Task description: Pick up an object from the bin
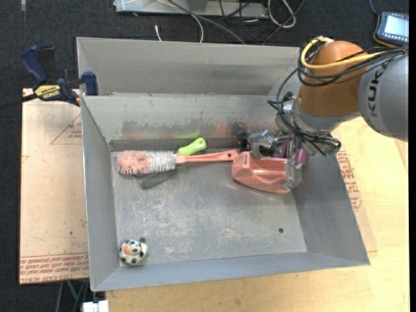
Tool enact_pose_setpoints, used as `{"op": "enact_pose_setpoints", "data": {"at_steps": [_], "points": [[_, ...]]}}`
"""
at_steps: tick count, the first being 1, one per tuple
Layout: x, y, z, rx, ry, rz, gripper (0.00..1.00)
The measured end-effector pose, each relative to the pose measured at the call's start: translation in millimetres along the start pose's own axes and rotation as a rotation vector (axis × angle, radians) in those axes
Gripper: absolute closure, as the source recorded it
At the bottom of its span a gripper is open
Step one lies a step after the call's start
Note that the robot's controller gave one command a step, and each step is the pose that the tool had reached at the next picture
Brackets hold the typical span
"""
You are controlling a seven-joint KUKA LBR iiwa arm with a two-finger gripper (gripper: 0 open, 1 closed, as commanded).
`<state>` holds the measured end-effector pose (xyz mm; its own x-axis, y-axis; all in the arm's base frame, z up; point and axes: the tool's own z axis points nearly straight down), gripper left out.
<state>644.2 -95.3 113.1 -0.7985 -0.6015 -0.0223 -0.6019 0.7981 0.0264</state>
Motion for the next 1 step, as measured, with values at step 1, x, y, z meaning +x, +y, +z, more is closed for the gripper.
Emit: {"op": "enact_pose_setpoints", "data": {"at_steps": [1], "points": [[8.1, -30.3, 26.8, -0.031, -0.016, -0.343, 1.00]]}}
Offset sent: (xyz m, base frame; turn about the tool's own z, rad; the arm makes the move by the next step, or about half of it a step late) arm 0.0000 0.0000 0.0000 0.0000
